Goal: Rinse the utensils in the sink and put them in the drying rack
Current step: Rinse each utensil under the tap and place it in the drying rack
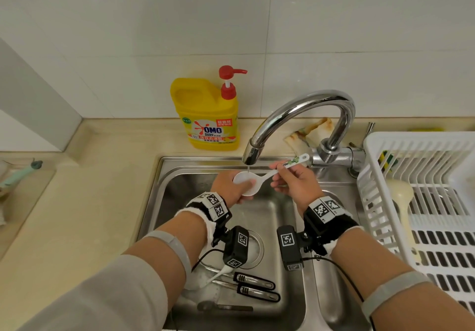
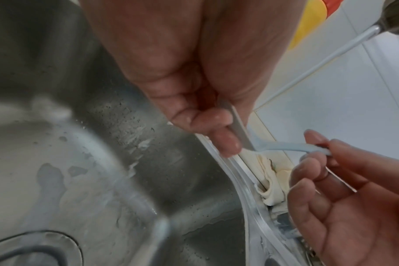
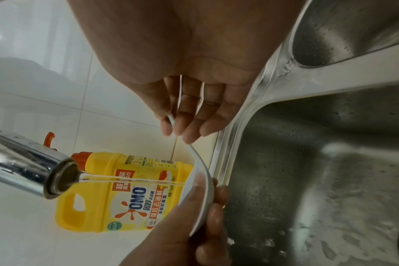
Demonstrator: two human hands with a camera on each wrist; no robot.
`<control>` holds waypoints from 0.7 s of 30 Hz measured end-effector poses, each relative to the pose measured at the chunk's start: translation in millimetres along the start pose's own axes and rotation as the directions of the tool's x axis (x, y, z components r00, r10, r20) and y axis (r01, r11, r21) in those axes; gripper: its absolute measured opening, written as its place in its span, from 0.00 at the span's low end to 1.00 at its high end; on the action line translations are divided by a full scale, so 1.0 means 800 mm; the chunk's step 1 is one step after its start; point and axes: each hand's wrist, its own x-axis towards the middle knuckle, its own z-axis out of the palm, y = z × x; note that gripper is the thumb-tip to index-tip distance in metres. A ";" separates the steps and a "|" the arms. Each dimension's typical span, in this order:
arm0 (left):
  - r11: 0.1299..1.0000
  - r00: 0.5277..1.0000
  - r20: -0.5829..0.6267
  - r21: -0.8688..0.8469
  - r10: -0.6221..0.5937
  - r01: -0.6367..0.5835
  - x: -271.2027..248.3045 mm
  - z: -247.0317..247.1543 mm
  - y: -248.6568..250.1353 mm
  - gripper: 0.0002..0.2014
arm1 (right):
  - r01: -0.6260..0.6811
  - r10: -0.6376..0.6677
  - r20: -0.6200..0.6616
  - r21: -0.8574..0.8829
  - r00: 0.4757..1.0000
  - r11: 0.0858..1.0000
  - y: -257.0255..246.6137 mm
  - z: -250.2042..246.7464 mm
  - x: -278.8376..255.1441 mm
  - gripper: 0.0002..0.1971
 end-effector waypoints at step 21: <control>0.997 0.997 -0.046 -0.046 -0.069 0.067 0.002 -0.004 0.003 0.11 | -0.039 0.037 0.065 0.026 0.997 0.999 0.001 0.002 0.003 0.12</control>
